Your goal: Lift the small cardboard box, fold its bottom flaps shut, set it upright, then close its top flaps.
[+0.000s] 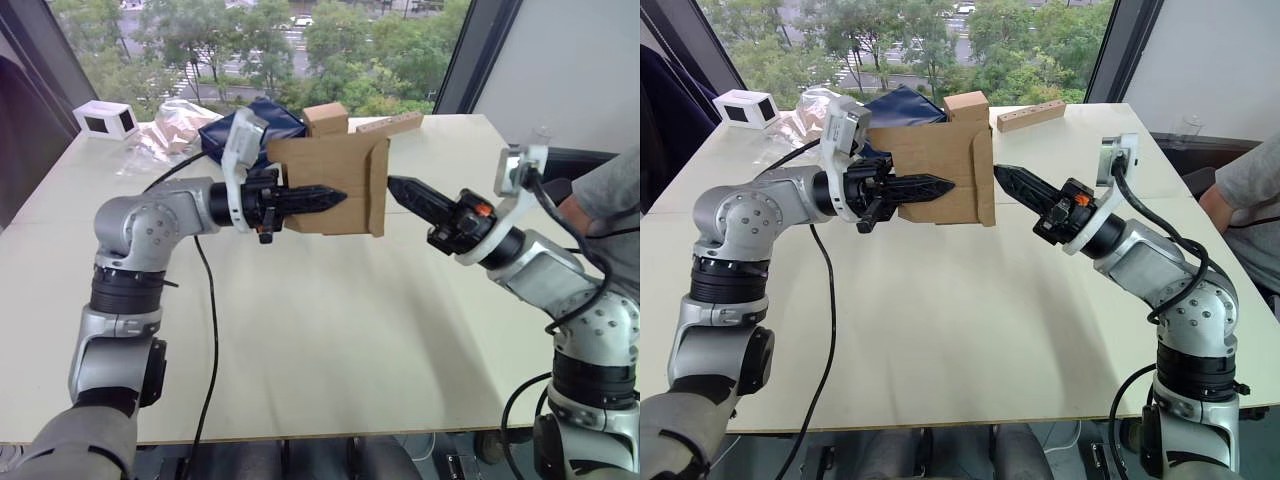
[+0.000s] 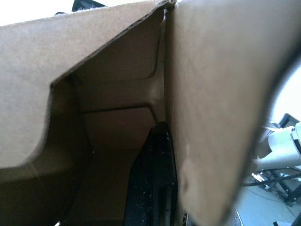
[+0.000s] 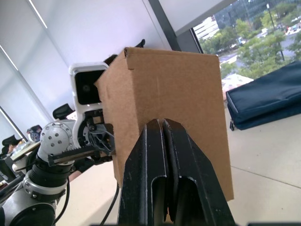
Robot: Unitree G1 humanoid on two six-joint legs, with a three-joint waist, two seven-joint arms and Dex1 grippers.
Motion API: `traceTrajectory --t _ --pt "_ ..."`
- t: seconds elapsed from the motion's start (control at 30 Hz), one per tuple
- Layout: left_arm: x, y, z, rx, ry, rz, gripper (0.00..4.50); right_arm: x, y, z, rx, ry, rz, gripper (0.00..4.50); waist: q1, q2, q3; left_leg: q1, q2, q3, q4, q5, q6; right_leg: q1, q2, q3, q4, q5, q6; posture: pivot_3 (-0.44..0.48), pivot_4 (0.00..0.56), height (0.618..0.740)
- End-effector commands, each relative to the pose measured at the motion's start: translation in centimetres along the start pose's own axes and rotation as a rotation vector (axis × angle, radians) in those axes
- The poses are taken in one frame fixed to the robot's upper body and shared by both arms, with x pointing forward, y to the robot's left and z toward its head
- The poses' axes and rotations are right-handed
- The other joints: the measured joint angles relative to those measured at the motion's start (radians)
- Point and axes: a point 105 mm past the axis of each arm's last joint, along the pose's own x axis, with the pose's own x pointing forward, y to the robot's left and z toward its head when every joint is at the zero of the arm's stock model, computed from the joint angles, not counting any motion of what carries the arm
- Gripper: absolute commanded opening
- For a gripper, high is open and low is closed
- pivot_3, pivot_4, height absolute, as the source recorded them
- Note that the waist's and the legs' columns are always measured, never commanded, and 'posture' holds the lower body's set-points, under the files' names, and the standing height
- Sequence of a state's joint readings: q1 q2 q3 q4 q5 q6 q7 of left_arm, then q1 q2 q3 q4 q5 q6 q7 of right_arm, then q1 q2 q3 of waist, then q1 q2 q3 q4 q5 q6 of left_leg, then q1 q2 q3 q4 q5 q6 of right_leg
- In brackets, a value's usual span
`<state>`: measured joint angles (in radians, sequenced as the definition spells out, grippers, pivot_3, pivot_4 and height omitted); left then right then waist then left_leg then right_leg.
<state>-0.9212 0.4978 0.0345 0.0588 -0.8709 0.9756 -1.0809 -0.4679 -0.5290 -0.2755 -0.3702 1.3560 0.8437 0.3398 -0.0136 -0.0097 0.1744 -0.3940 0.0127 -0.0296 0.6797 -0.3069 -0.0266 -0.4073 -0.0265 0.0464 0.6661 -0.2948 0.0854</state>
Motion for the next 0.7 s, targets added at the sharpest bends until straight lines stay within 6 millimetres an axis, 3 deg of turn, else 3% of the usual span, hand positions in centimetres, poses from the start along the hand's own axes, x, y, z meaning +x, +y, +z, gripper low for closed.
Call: traceTrajectory --t 0.03,0.1,0.27,0.37,0.43,0.7 --pt "-0.1 -1.0 2.0 0.032 -0.051 -0.047 0.00 -0.6 0.0 1.1 0.006 -0.075 -0.001 0.06 0.000 0.000 0.000 0.000 0.000 0.000 0.000 0.000 0.000 0.000 0.000 0.000 0.000 0.000 0.000 0.000 0.150 0.740" --pt "-0.5 -1.2 2.3 0.006 -0.068 -0.068 0.00 -1.5 -0.9 1.5 0.059 -0.132 -0.026 0.06 0.000 0.000 0.000 0.000 0.000 0.000 0.000 0.000 0.000 0.000 0.000 0.000 0.000 0.000 0.000 0.000 0.150 0.740" --pt "-0.8 -1.6 2.4 -0.011 -0.071 -0.088 0.00 -2.3 -1.0 2.1 0.116 -0.211 -0.021 0.06 -0.001 0.000 0.000 0.000 0.000 0.000 0.000 0.000 0.000 0.000 0.001 0.000 0.000 0.000 0.000 0.000 0.150 0.740" --pt "-0.8 -1.8 2.2 -0.015 -0.063 -0.093 0.00 -2.3 -1.0 2.0 0.130 -0.218 -0.019 0.73 -0.003 0.000 0.000 0.000 0.000 0.000 0.000 0.000 0.000 0.000 0.001 0.000 0.000 0.000 0.000 0.000 0.150 0.740" --pt "-0.8 -1.8 2.1 -0.016 -0.059 -0.097 0.00 -2.3 -1.2 2.0 0.168 -0.249 -0.010 1.57 -0.003 0.000 0.000 0.000 0.000 0.000 0.000 0.000 0.000 0.000 0.001 0.000 0.000 0.000 0.000 0.000 0.150 0.740" --pt "-0.9 -1.8 2.1 -0.015 -0.054 -0.089 0.00 -2.2 -0.6 1.8 0.260 -0.315 0.038 1.57 -0.002 0.000 0.000 0.000 0.000 0.000 0.000 0.000 0.000 0.000 0.001 0.000 0.000 0.000 0.000 0.000 0.150 0.740"
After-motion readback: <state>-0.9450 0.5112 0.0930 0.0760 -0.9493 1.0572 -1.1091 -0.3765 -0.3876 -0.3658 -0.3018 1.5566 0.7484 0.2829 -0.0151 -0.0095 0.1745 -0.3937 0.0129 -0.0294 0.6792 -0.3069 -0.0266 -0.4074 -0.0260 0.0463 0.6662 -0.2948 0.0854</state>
